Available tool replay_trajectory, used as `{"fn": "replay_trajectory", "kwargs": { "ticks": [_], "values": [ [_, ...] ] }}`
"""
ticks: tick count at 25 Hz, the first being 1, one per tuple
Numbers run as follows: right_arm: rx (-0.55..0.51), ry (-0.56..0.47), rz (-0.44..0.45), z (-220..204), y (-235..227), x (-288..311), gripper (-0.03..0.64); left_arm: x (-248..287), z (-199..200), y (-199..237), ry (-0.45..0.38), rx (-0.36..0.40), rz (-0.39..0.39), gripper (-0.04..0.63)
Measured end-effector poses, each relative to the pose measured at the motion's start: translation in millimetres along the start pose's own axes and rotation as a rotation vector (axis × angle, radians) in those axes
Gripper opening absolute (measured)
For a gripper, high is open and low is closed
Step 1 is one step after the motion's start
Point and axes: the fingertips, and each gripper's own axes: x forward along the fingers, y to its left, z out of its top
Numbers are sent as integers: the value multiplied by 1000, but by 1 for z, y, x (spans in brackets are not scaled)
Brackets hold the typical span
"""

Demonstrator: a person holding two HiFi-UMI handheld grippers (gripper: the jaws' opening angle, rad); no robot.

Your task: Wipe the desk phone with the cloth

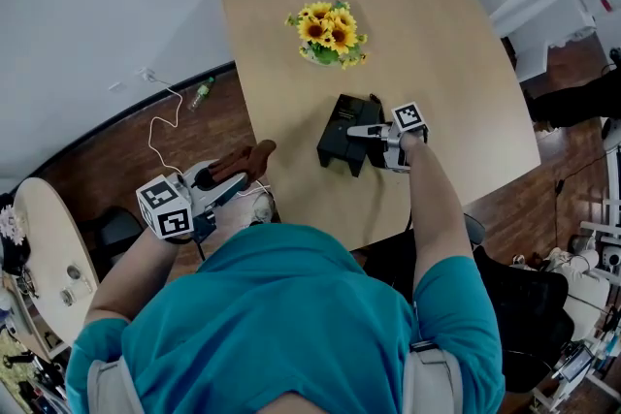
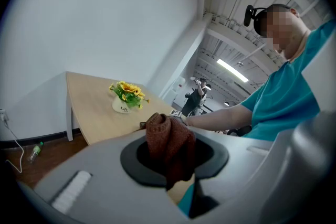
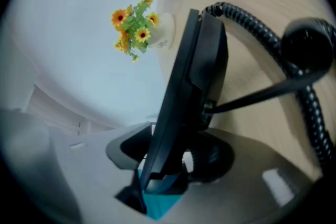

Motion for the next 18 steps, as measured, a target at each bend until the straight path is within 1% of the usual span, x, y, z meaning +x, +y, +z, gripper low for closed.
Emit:
{"fn": "replay_trajectory", "kwargs": {
  "ticks": [1,3,4,5,6,8,10,11,12,14,15,17,18],
  "values": [
    [1,9,-11,0,-3,-1,217,0,0,0,1,0,0,88],
    [1,20,-66,0,-14,-7,237,-1,2,2,2,-1,3,87],
    [-3,19,-101,-1,-20,-12,258,-2,3,3,2,-3,4,88],
    [-8,12,-131,-1,-25,-17,292,-2,3,4,2,-6,5,87],
    [-17,0,-152,0,-28,-22,304,-1,4,5,2,-8,4,88],
    [-57,-32,-172,0,-28,-29,304,2,5,5,4,-10,1,88],
    [-115,-66,-172,-2,-22,-39,304,6,6,4,4,-9,-2,88],
    [-142,-90,-154,-5,-16,-46,304,8,8,2,1,-8,-2,87],
    [-168,-121,-118,-7,-6,-54,304,10,10,0,-5,-10,-1,88],
    [-235,-211,-11,-12,23,-71,304,14,15,-4,-27,-18,6,88],
    [-275,-271,47,-16,41,-80,292,15,18,-7,-41,-24,11,87],
    [-361,-407,149,-24,76,-104,239,16,21,-16,-71,-35,23,89],
    [-405,-473,187,-29,91,-117,191,17,21,-22,-85,-38,28,87]
  ]
}}
